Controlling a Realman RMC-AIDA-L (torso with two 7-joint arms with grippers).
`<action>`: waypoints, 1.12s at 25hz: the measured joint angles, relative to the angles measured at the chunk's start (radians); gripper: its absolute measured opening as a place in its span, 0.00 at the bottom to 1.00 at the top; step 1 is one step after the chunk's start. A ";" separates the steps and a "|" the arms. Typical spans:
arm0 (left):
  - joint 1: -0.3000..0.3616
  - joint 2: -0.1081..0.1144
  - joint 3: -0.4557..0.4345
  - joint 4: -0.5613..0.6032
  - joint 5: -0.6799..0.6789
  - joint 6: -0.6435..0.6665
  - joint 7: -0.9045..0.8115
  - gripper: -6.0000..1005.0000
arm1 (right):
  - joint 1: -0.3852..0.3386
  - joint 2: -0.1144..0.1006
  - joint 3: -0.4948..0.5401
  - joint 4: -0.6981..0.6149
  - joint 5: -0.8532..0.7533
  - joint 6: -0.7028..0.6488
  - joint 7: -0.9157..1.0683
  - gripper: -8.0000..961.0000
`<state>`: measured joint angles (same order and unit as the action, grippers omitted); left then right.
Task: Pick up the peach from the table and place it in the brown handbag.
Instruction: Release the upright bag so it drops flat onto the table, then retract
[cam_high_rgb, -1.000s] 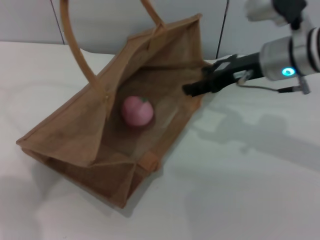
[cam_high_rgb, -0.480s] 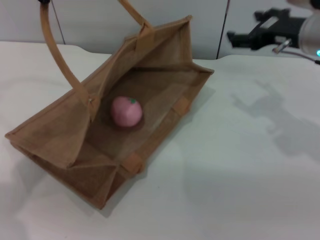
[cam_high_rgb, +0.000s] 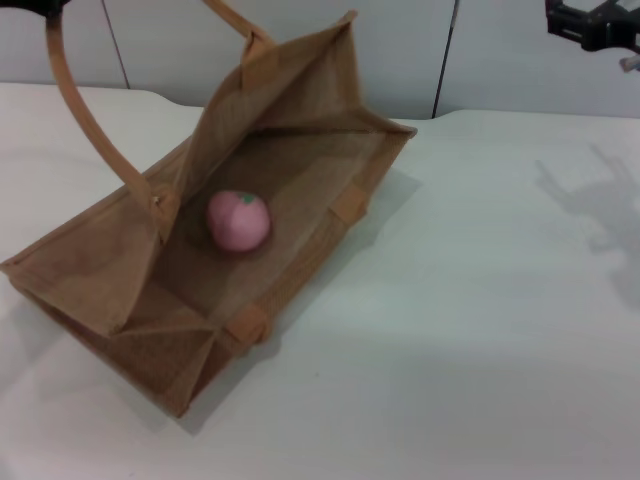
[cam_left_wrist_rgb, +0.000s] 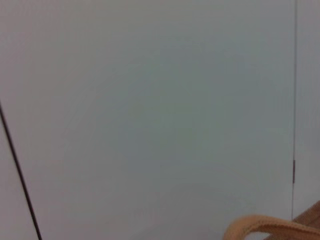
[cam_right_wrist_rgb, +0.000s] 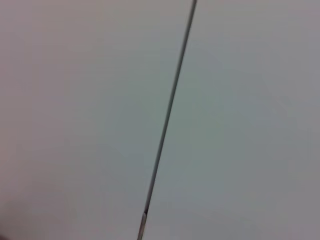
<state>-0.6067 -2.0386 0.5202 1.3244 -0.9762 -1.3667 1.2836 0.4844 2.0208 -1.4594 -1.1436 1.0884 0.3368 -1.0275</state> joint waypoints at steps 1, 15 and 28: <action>0.001 0.000 -0.005 -0.014 -0.007 0.007 0.005 0.29 | 0.001 0.000 0.002 0.009 0.000 -0.002 0.000 0.91; -0.020 0.003 0.000 -0.061 -0.075 0.036 0.023 0.30 | 0.045 0.000 0.007 0.085 0.003 0.021 0.017 0.91; -0.101 0.002 0.020 -0.074 -0.130 -0.056 0.038 0.56 | 0.081 -0.005 0.015 0.121 0.024 0.040 0.021 0.91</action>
<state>-0.7072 -2.0369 0.5407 1.2500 -1.1060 -1.4229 1.3212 0.5651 2.0158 -1.4440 -1.0221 1.1120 0.3773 -1.0065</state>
